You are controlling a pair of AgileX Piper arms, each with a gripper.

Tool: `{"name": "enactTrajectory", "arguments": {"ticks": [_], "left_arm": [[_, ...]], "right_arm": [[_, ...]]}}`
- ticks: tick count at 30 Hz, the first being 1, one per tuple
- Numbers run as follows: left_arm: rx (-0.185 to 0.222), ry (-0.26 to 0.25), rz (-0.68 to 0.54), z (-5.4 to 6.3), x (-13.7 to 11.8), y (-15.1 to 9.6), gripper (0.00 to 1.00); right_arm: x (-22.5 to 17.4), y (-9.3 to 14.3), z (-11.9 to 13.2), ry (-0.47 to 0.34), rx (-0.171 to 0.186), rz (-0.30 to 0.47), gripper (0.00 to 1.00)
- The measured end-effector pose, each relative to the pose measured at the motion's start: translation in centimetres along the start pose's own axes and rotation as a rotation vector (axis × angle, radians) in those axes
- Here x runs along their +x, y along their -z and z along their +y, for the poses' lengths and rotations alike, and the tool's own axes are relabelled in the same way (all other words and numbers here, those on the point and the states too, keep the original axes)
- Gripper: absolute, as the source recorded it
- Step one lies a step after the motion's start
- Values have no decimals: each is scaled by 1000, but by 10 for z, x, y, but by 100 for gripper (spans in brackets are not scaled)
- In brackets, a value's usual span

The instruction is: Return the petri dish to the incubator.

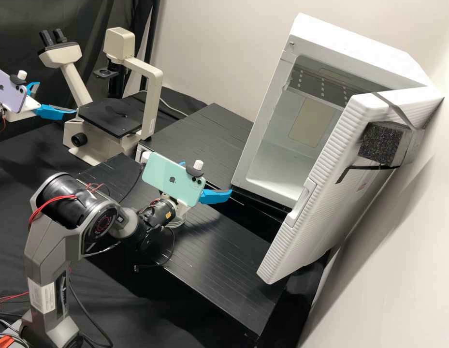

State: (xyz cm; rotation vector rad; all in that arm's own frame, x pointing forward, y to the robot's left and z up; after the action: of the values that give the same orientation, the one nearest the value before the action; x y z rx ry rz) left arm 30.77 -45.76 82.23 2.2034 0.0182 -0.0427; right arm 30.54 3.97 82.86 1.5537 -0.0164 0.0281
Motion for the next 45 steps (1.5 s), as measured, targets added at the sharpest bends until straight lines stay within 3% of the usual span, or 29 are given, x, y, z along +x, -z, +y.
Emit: {"name": "enactTrajectory", "arguments": {"ticks": [10, 14, 20, 25, 30, 38, 45], "left_arm": [[0, 0, 0, 0, 0, 0, 100], [0, 0, 0, 0, 0, 0, 100], [0, 0, 0, 0, 0, 0, 100], [0, 0, 0, 0, 0, 0, 100], [0, 0, 0, 0, 0, 0, 100], [0, 0, 0, 0, 0, 0, 100], [0, 0, 0, 0, 0, 0, 100]], "right_arm": [[-5, -2, -2, -1, 1, -1, 100], [-34, -7, -3, -27, 5, 10, 100], [-85, -10, -4, -77, 51, 60, 100], [-125, -7, -19, -20, 72, 84, 100], [-134, 7, -36, 24, 80, 102, 100], [-140, 4, -41, -49, 37, -43, 100], [-149, 1, -30, -127, 43, -131, 100]]}}
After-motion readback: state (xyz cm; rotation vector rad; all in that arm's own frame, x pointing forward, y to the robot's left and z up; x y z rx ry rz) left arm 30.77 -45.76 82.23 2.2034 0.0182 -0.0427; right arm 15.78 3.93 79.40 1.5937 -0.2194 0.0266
